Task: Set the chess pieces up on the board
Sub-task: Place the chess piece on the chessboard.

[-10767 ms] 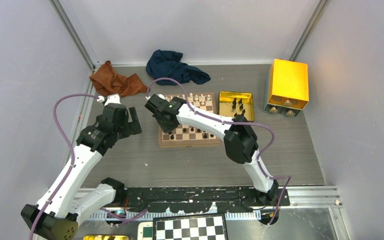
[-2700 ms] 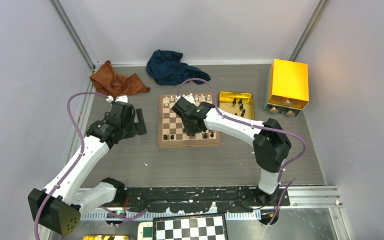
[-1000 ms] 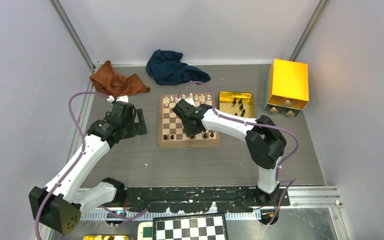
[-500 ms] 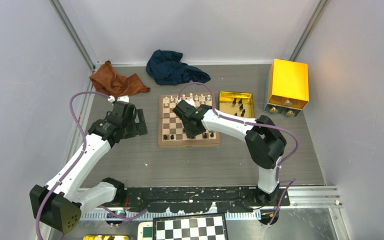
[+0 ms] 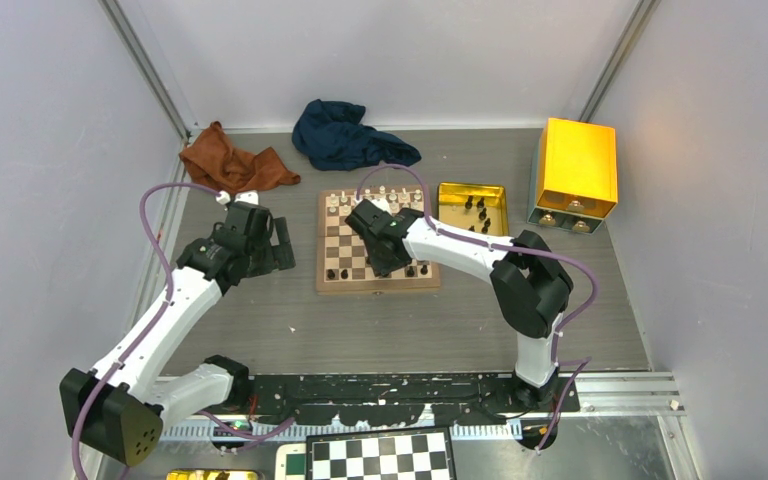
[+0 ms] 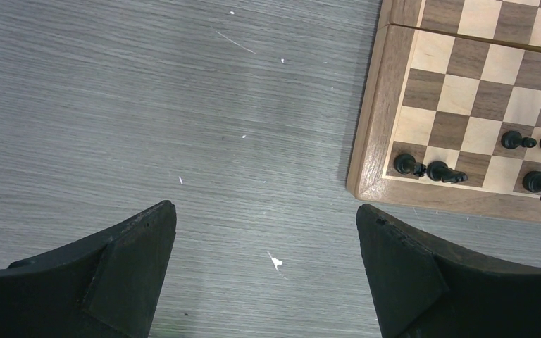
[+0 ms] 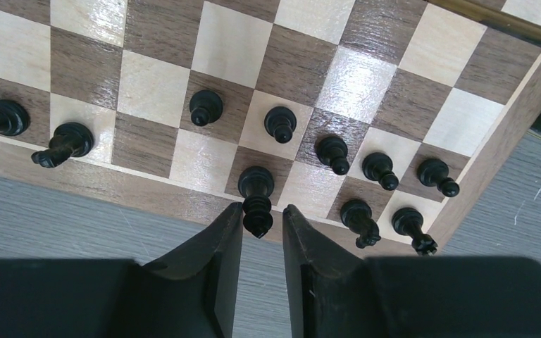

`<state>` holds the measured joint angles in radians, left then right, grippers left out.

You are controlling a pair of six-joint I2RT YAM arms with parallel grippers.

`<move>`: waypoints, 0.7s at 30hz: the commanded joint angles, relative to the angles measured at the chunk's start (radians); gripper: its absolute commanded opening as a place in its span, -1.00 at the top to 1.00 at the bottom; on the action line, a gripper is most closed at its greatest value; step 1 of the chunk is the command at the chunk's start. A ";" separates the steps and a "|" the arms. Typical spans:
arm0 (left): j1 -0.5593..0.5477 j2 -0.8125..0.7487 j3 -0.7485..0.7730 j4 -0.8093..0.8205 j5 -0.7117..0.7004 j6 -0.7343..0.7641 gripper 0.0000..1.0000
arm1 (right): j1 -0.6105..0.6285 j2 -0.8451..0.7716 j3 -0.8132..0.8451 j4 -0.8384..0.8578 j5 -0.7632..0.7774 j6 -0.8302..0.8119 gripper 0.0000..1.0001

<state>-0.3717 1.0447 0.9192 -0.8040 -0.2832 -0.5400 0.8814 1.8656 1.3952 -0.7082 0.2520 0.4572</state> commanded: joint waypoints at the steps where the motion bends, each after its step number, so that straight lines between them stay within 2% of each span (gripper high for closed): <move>1: 0.004 0.005 0.007 0.042 0.009 0.011 -0.99 | -0.003 -0.045 0.074 -0.026 0.016 -0.011 0.33; 14: 0.005 0.012 0.024 0.042 -0.009 0.022 -0.99 | -0.002 -0.119 0.165 -0.072 0.051 -0.032 0.31; 18: 0.005 0.016 0.033 0.039 -0.014 0.025 -0.99 | -0.005 -0.145 0.177 -0.050 0.181 -0.068 0.12; 21: 0.005 0.020 0.042 0.034 -0.016 0.028 -0.99 | -0.024 -0.163 0.175 -0.007 0.270 -0.088 -0.15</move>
<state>-0.3717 1.0622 0.9195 -0.8009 -0.2859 -0.5331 0.8787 1.7771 1.5276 -0.7795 0.3614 0.4129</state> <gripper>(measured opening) 0.996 0.489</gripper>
